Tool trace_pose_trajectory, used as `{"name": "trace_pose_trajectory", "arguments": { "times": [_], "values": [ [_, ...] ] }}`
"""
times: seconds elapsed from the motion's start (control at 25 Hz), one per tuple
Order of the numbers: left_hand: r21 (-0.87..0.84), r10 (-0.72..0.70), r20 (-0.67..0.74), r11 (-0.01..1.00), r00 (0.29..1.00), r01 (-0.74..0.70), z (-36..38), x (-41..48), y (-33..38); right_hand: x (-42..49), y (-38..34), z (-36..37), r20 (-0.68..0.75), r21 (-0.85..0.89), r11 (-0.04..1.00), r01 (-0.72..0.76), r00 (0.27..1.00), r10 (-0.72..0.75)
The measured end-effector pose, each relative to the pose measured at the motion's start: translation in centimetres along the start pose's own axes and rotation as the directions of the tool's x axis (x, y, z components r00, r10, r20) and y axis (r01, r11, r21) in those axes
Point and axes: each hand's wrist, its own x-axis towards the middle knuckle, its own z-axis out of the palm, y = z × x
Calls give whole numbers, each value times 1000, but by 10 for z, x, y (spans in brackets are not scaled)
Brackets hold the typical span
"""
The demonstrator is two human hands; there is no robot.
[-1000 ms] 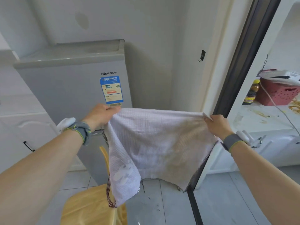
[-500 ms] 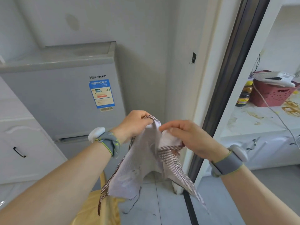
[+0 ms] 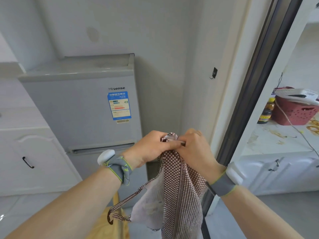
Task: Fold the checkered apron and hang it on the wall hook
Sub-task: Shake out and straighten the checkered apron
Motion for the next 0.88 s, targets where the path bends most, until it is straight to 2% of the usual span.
{"name": "trace_pose_trajectory", "arguments": {
  "times": [0.08, 0.16, 0.2, 0.28, 0.36, 0.4, 0.44, 0.48, 0.52, 0.56, 0.6, 0.64, 0.68, 0.76, 0.88],
  "values": [
    [170, 41, -203, 985, 978, -6, -3, -1, -1, 3, 2, 0, 60, 46, 998, 43, 997, -46],
    [260, 72, -245, 966, 967, -6, -12, -3, -3, 4, 5, -6, 263, 191, 981, 14, 963, -65],
    [310, 86, -233, 951, 969, -10, -17, -5, -4, 3, 7, -10, 363, 332, 943, -36, 927, -93],
    [394, 123, -254, 919, 959, -13, -25, -4, -7, -1, 14, -16, 479, 577, 797, -179, 864, -152],
    [442, 156, -354, 897, 922, 18, -35, -3, -10, -2, 22, -21, 545, 664, 690, -286, 818, -185],
    [449, 166, -415, 893, 894, 42, -43, -3, -12, -4, 23, -23, 592, 658, 680, -325, 781, -198],
    [445, 180, -469, 894, 865, 55, -52, -4, -15, -5, 24, -27, 640, 620, 706, -343, 742, -200],
    [442, 194, -501, 895, 843, 57, -60, -5, -18, -4, 23, -31, 675, 546, 776, -317, 714, -184],
    [453, 207, -511, 890, 834, 56, -68, -9, -21, -3, 22, -34, 692, 420, 881, -216, 704, -158],
    [473, 212, -500, 879, 840, 59, -73, -12, -24, 0, 23, -35, 674, 224, 973, -61, 730, -109],
    [490, 213, -473, 870, 855, 54, -75, -15, -26, 3, 25, -36, 616, -20, 994, 105, 785, -70],
    [482, 192, -439, 875, 878, 49, -75, -17, -28, 6, 27, -36, 523, -241, 947, 214, 850, -59],
    [453, 159, -399, 890, 903, 44, -75, -19, -28, 8, 29, -37, 417, -370, 897, 241, 906, -71],
    [371, 71, -304, 927, 950, 49, -74, -25, -24, 9, 33, -39, 239, -423, 883, 202, 965, -106],
    [366, 32, -188, 930, 982, 40, -73, -33, -18, 8, 35, -39, 42, -367, 925, 101, 995, -92]
  ]
}}
